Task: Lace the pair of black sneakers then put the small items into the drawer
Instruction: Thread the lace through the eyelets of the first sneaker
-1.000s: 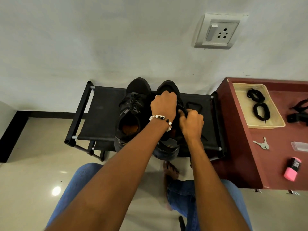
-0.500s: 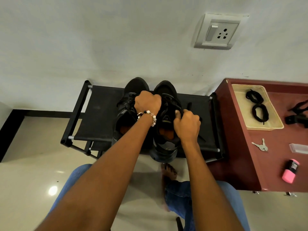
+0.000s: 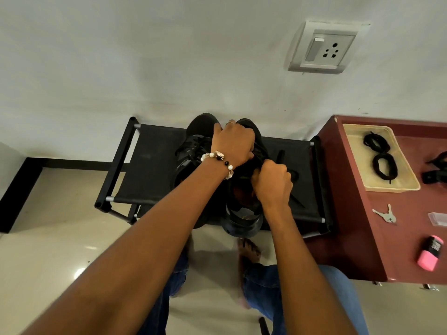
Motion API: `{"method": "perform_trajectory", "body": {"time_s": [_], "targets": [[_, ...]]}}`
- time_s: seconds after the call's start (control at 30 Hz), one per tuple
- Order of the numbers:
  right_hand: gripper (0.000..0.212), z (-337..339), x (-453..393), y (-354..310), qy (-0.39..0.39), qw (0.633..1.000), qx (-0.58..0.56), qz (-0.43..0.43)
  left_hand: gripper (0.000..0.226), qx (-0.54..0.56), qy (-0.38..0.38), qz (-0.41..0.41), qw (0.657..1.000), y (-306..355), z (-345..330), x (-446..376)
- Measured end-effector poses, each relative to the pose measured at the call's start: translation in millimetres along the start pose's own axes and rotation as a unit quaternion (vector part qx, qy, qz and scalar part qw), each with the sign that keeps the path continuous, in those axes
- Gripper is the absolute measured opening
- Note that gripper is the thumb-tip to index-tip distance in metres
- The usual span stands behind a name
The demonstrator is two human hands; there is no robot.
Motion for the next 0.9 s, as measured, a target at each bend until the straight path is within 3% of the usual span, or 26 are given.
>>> {"method": "perform_trajectory", "body": {"time_s": [0.13,0.23,0.3,0.37,0.4,0.43,0.53,0.57,0.6,0.63,0.67,0.77,0.83,0.87,0.9], "targets": [[0.018,0.4,-0.7,-2.7,0.003,1.0,0.016,0.007,0.005,-0.072,-0.003,-0.027,0.997,19.5,10.5,-0.2],[0.017,0.0,0.5,-4.4,0.004,0.999,0.034,0.016,0.014,-0.049,0.026,-0.017,0.998,17.1,8.9,3.2],[0.018,-0.2,0.8,-5.1,0.005,0.999,0.042,0.021,0.018,0.054,0.048,0.034,0.997,-5.1,2.8,6.1],[0.019,-0.5,-0.3,-5.1,0.007,0.999,0.047,0.02,0.016,0.243,0.085,0.103,0.961,-33.9,-0.5,11.9],[0.018,-1.1,-0.9,-5.5,0.008,0.999,0.049,0.02,0.014,0.363,0.121,0.142,0.913,-49.7,-0.4,16.3],[0.018,-2.1,-1.1,-6.2,0.009,0.998,0.052,0.023,0.013,0.487,0.163,0.185,0.838,-65.4,-1.3,22.1],[0.018,-3.6,-0.2,-8.0,0.011,0.998,0.059,0.027,0.021,0.74,0.228,0.275,0.57,-84.9,-17.9,38.2],[0.018,-3.5,-0.2,-8.0,0.011,0.998,0.057,0.027,0.022,0.783,0.215,0.286,0.509,-79.6,-26.6,39.9],[0.018,-3.3,-0.7,-7.4,0.012,0.998,0.054,0.026,0.019,0.806,0.193,0.292,0.477,-72.4,-34.2,40.5],[0.018,-2.9,-1.0,-7.0,0.013,0.998,0.053,0.025,0.016,0.805,0.172,0.294,0.485,-67.6,-37.6,40.6],[0.018,-3.3,-1.2,-7.3,0.012,0.998,0.054,0.026,0.014,0.785,0.16,0.288,0.524,-67.2,-38.2,39.4],[0.017,-3.7,-1.4,-8.2,0.008,0.998,0.064,0.025,0.021,0.617,0.124,0.199,0.752,-67.2,-16.1,27.3],[0.017,-3.5,-1.2,-9.3,0.008,0.997,0.071,0.026,0.03,0.435,0.041,0.086,0.895,-44.7,-5.2,14.2],[0.018,-3.3,-0.7,-9.3,0.01,0.997,0.072,0.026,0.031,0.333,-0.012,0.033,0.942,-29.4,-7.2,10.2],[0.018,-2.7,0.1,-9.5,0.012,0.997,0.072,0.026,0.03,0.245,-0.052,0.004,0.968,-17.9,-12.6,9.0]]}}
Point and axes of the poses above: each hand's wrist, its own x-axis away from the middle knuckle, its own z-axis out of the back of the hand, y = z × x, the point moved 10 cm from there along -x, towards the middle knuckle, and after that the axes turned 6 degrees about -z, right-handed, at the moved point
